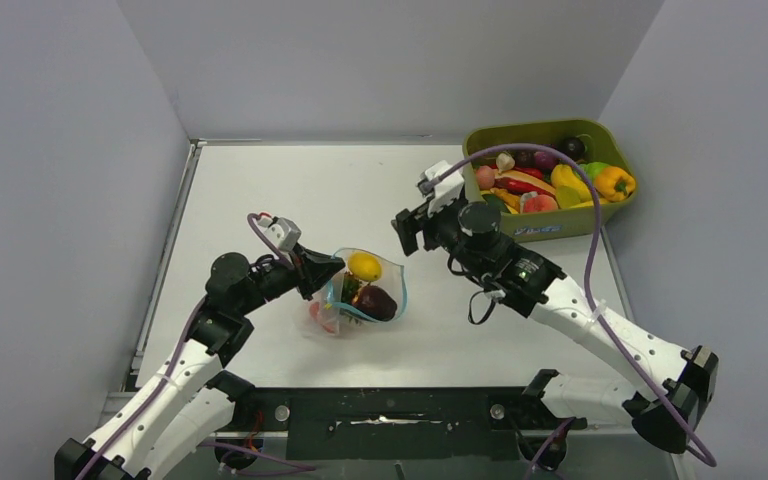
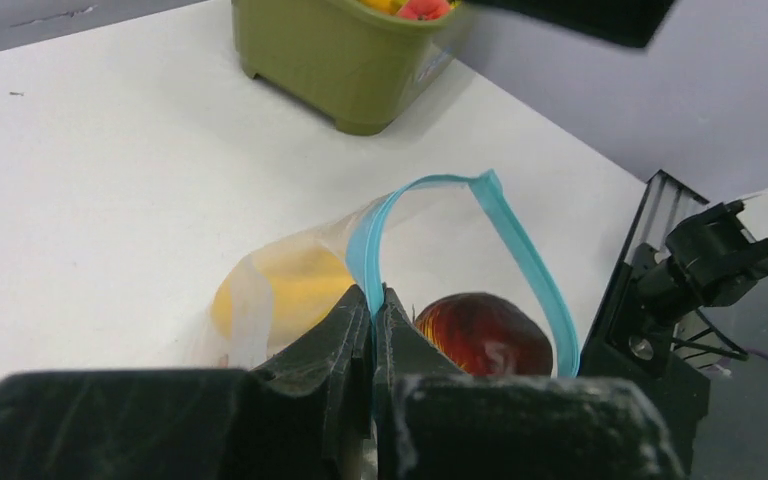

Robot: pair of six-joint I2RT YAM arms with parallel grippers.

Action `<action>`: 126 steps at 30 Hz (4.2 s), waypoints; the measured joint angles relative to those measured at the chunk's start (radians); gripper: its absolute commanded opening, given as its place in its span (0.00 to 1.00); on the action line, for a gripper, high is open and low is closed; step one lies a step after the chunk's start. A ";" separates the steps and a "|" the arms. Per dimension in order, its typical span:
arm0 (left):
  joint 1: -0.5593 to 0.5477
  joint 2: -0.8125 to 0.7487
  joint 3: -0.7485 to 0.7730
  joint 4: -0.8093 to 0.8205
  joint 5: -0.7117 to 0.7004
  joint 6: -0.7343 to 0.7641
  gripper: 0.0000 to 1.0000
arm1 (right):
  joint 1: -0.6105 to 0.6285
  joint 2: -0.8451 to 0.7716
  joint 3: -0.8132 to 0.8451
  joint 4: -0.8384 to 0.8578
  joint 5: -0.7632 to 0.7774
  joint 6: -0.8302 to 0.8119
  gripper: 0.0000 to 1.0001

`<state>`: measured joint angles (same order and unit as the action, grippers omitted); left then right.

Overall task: Place the food in the zip-top bag and seal the zipper
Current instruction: Pick up the fake vegetable from the bin.

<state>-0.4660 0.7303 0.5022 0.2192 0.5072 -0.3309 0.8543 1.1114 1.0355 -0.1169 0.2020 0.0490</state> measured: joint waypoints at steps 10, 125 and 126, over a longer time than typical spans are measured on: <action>-0.003 0.005 0.025 -0.134 -0.045 0.164 0.00 | -0.287 0.128 0.147 -0.154 0.065 0.060 0.62; 0.025 -0.063 -0.011 -0.116 0.053 0.211 0.00 | -0.834 0.929 0.564 0.015 -0.065 0.006 0.33; 0.025 -0.064 -0.013 -0.112 0.053 0.203 0.00 | -0.834 0.903 0.545 0.012 -0.064 0.003 0.33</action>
<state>-0.4412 0.6666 0.4889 0.1074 0.5602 -0.1280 0.0204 2.0140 1.5803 -0.1047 0.1383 0.0521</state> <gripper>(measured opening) 0.014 0.451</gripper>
